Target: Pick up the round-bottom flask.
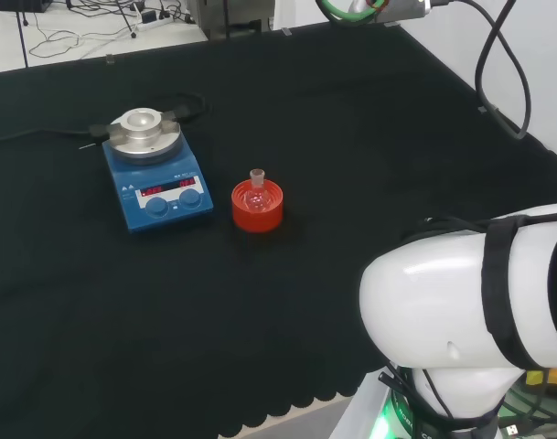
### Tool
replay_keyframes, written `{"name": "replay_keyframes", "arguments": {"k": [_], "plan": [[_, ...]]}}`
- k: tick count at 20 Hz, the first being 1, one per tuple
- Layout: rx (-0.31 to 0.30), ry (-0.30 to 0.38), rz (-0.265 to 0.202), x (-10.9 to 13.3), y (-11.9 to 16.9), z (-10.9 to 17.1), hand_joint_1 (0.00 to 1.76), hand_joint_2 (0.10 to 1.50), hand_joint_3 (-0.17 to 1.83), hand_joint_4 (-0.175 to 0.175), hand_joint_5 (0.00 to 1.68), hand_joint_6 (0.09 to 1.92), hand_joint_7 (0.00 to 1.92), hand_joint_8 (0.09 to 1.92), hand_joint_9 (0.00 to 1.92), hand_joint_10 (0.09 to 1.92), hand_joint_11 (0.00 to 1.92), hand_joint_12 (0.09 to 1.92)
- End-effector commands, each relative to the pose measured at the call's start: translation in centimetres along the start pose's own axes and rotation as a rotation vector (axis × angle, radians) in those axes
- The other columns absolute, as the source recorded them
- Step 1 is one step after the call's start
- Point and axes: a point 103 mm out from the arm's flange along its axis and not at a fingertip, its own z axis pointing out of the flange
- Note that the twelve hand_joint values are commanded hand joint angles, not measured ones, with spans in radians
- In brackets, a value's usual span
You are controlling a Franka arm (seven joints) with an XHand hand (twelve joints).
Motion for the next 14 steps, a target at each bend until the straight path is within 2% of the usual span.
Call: {"name": "replay_keyframes", "arguments": {"k": [1,2,4,7,9,14], "plan": [[-0.006,-0.011,-0.001,0.1,0.0,0.0,0.50,1.01,0.63,-0.016,0.25,0.37,0.25,0.77,0.36,0.88,0.18,1.32],[-0.005,-0.011,-0.001,0.2,0.1,0.0,0.39,1.07,0.53,-0.014,0.27,0.29,0.12,0.65,0.24,0.79,0.09,1.31],[-0.003,-0.020,-0.002,0.5,0.2,0.0,0.30,1.13,0.43,-0.012,0.29,0.22,0.03,0.56,0.15,0.72,0.02,1.31],[-0.002,-0.026,-0.001,1.3,0.3,-0.1,0.28,1.14,0.40,-0.012,0.30,0.19,0.00,0.54,0.13,0.71,0.00,1.30],[0.002,-0.018,0.006,0.1,0.6,0.3,0.28,1.15,0.40,-0.012,0.31,0.19,0.00,0.53,0.13,0.70,0.00,1.30],[0.033,-0.009,0.034,-0.5,1.3,2.6,0.28,1.15,0.39,-0.012,0.31,0.18,0.00,0.54,0.13,0.70,0.00,1.30]]}}
